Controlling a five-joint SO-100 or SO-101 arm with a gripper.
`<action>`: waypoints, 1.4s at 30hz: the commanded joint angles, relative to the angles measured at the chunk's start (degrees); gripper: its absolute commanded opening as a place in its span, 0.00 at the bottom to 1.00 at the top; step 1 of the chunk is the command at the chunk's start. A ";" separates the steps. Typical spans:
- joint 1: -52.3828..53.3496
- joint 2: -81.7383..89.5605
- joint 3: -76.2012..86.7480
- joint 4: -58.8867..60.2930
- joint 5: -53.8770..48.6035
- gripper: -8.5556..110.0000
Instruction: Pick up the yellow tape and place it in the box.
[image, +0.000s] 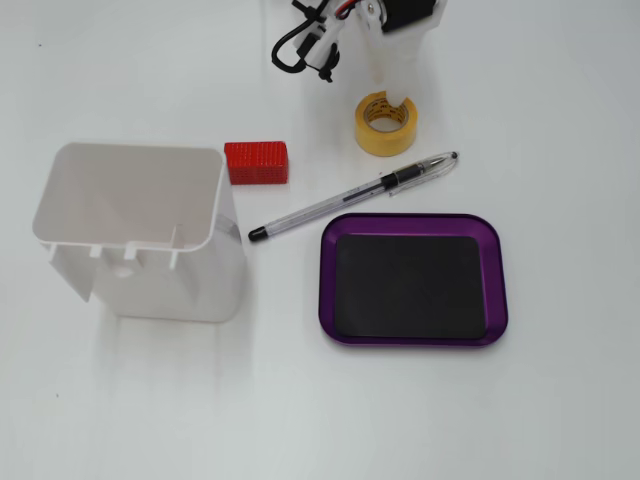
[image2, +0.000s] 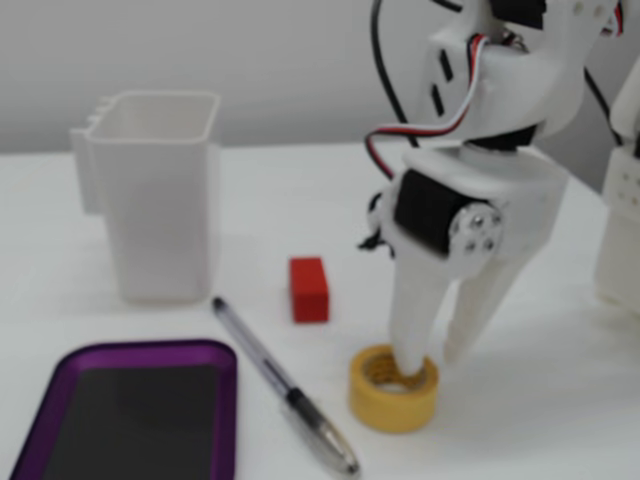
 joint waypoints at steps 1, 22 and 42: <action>0.18 -0.09 -1.85 -1.32 0.35 0.15; 0.18 0.26 12.39 -12.13 -1.58 0.09; 0.35 0.53 -15.82 -16.26 -1.32 0.07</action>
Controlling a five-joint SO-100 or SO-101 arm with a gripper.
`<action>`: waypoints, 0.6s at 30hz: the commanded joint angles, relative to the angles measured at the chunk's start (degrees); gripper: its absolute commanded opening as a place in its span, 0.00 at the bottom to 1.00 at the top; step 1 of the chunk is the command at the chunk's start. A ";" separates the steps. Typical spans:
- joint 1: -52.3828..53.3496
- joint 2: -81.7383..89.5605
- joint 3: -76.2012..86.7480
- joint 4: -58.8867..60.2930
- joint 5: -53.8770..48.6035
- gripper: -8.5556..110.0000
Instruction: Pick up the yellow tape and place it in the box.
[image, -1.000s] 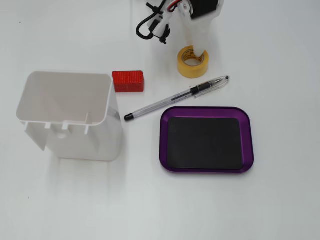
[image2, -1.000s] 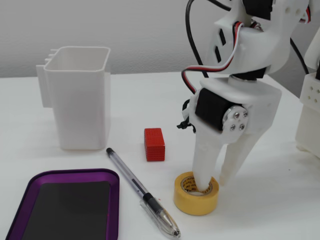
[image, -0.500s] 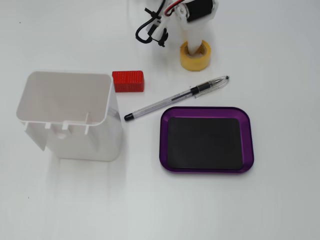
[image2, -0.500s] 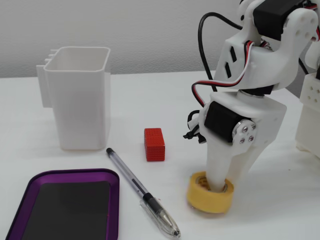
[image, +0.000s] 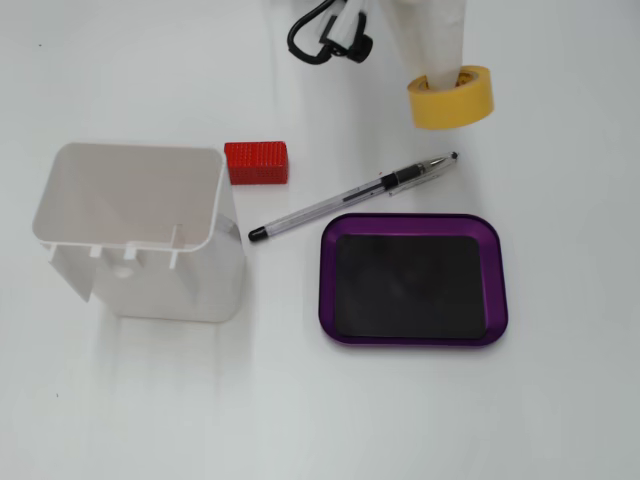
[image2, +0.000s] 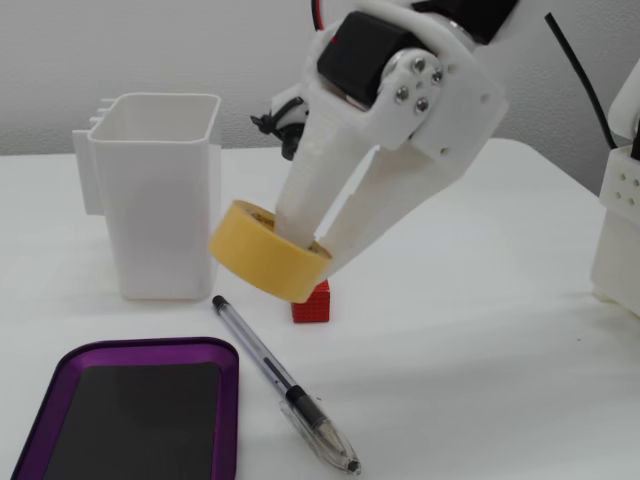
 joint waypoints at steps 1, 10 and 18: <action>0.26 -5.19 -3.60 -3.87 0.09 0.07; 3.16 -30.23 -23.38 -4.39 2.90 0.07; 8.09 -43.59 -32.96 -0.79 2.81 0.07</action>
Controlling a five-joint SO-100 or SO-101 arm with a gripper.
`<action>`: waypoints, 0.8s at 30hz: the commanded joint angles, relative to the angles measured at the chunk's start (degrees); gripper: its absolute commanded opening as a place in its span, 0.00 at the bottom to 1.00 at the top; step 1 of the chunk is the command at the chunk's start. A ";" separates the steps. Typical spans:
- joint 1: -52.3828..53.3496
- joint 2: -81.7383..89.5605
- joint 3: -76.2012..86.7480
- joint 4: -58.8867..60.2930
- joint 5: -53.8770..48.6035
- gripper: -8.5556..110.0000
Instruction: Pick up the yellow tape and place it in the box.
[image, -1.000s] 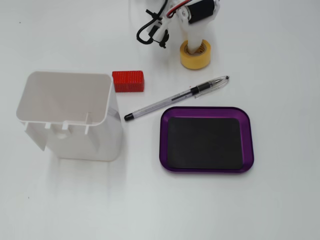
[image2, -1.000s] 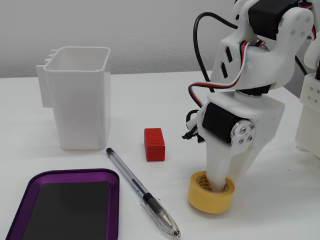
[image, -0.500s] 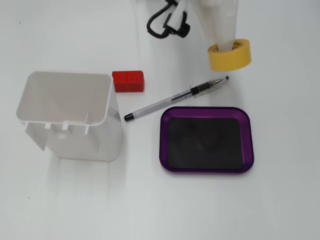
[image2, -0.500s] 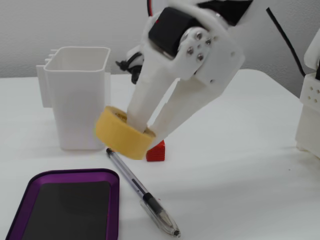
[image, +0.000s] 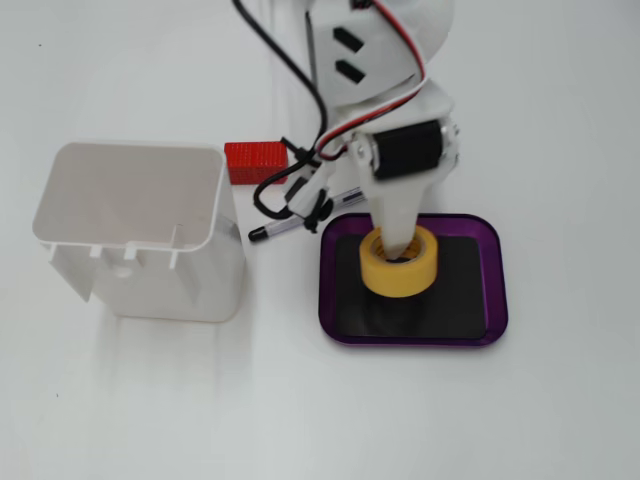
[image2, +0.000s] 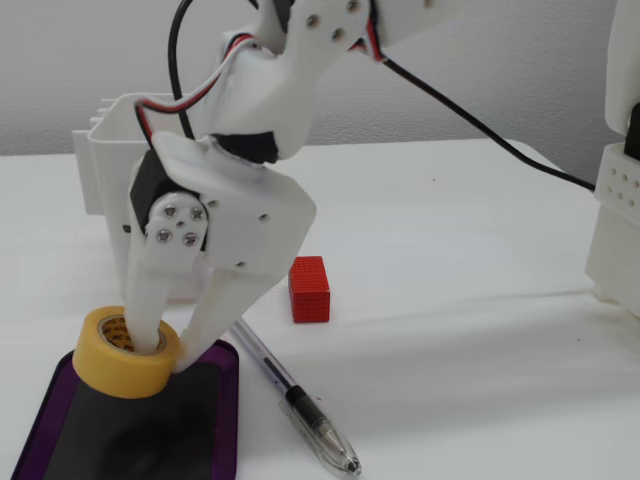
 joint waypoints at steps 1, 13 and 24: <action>0.26 -1.49 -3.60 0.62 -0.26 0.07; -0.53 1.14 -7.73 13.36 -0.44 0.20; -0.79 22.41 -18.54 34.98 0.44 0.21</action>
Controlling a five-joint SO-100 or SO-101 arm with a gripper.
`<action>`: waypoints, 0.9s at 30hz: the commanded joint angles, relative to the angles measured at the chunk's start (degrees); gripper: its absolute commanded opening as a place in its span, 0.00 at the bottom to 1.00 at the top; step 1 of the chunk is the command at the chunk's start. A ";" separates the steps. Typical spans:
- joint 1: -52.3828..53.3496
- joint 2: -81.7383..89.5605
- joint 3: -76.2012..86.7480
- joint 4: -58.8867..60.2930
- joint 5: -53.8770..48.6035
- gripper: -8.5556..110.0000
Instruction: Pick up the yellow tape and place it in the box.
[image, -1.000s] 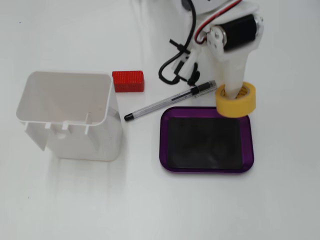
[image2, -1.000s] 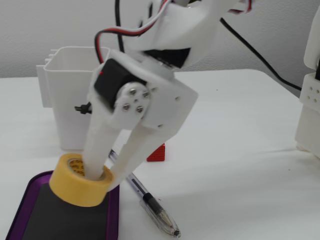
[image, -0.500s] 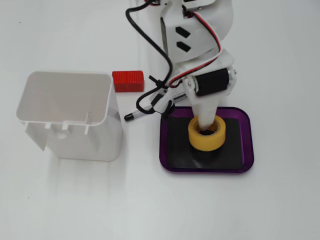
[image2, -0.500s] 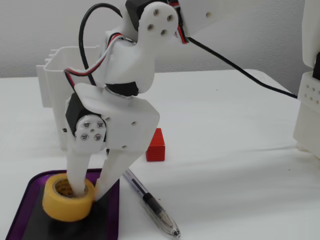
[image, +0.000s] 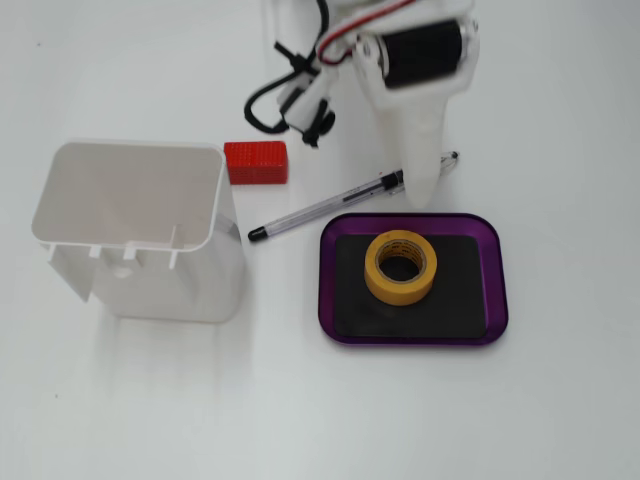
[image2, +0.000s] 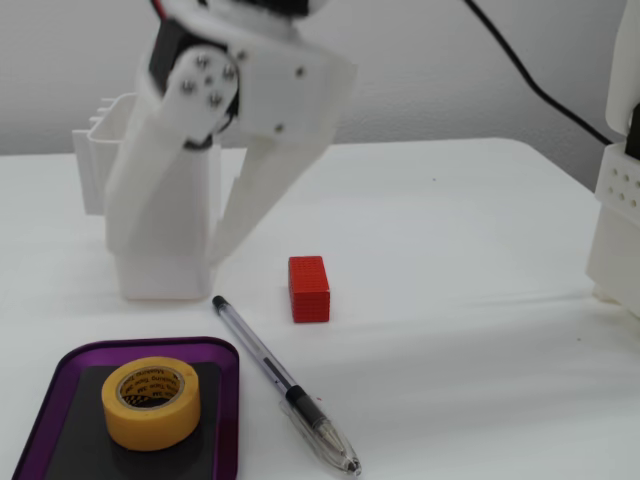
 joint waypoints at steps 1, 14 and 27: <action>-0.53 12.66 -3.43 6.94 0.44 0.21; 0.53 51.06 35.51 15.91 0.35 0.22; 0.70 84.73 86.48 -10.63 0.44 0.22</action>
